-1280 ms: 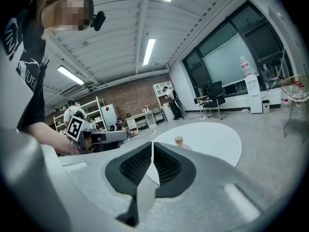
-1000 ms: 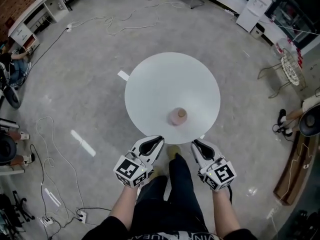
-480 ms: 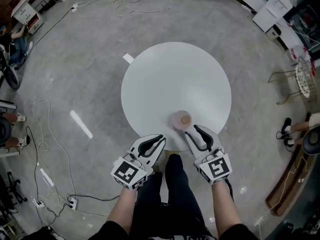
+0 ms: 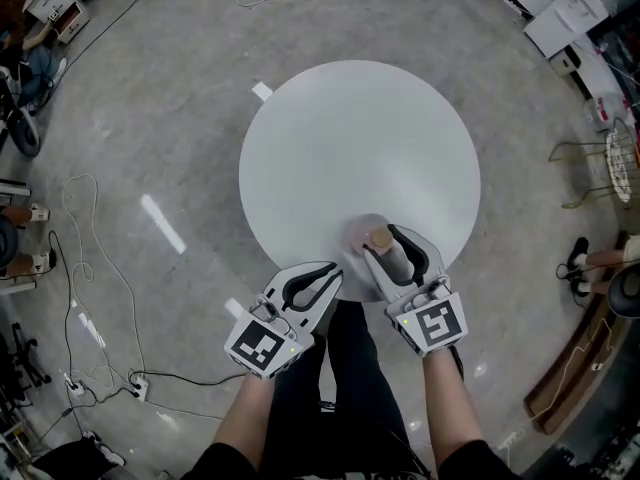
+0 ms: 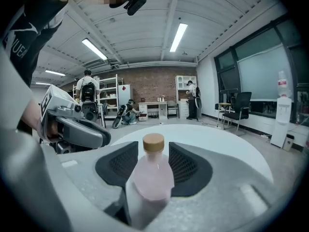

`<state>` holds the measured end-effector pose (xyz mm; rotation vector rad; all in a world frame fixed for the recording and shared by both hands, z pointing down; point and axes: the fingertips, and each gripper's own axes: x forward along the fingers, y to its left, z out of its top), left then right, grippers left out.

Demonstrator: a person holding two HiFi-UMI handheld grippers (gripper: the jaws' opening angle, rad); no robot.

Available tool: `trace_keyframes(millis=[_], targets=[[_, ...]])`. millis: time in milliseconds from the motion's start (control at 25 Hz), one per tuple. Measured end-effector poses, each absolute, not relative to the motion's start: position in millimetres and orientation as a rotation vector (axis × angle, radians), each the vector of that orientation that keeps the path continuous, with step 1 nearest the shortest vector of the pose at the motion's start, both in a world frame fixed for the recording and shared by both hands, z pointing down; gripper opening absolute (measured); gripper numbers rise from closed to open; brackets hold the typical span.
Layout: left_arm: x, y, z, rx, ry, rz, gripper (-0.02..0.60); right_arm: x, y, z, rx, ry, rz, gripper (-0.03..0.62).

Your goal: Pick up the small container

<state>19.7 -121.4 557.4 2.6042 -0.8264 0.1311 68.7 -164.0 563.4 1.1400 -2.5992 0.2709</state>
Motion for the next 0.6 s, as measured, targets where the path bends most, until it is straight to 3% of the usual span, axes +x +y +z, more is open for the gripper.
trace_keyframes(millis=[520,600], targets=[[21.2,-131.1,571.3,2.657,-0.834,0.212,0.026,56.7,-181.2,573.1,1.165,-2.629,0.194,0.178],[21.0,-132.5,573.5,2.672,-0.822,0.235,0.026,55.7,-181.7,573.0,1.177,-2.63,0.187,0.147]])
